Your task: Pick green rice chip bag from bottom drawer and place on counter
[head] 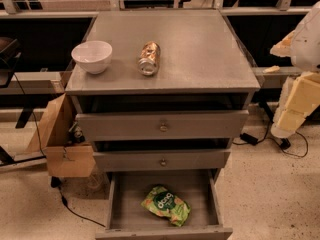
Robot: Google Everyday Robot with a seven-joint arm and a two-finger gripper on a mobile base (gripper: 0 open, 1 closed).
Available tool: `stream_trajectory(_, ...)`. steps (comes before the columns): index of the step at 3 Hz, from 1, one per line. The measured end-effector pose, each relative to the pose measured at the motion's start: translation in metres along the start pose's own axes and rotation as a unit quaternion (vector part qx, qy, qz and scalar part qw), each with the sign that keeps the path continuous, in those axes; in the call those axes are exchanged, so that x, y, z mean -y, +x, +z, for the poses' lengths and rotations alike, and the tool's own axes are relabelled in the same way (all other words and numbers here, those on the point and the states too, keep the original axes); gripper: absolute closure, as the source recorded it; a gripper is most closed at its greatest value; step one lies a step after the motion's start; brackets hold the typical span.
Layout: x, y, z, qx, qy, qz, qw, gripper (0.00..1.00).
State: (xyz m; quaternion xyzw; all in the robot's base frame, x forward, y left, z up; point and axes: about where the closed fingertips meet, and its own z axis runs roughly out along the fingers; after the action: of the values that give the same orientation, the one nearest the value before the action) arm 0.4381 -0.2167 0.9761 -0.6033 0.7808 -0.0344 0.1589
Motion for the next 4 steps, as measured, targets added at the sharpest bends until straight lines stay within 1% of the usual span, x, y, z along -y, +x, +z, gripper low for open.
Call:
stream_trajectory(1,0.0,0.0,0.0,0.0,0.0,0.0,1.0,0.0)
stream_trajectory(2,-0.012,0.002,0.016,0.002,0.015,0.025,0.9996,0.0)
stream_trajectory(3,-0.052,-0.008,0.033,0.032,0.04,0.088,0.9948,0.0)
stream_trajectory(4,-0.097,-0.041,0.058,0.071,0.046,0.138,0.9868,0.0)
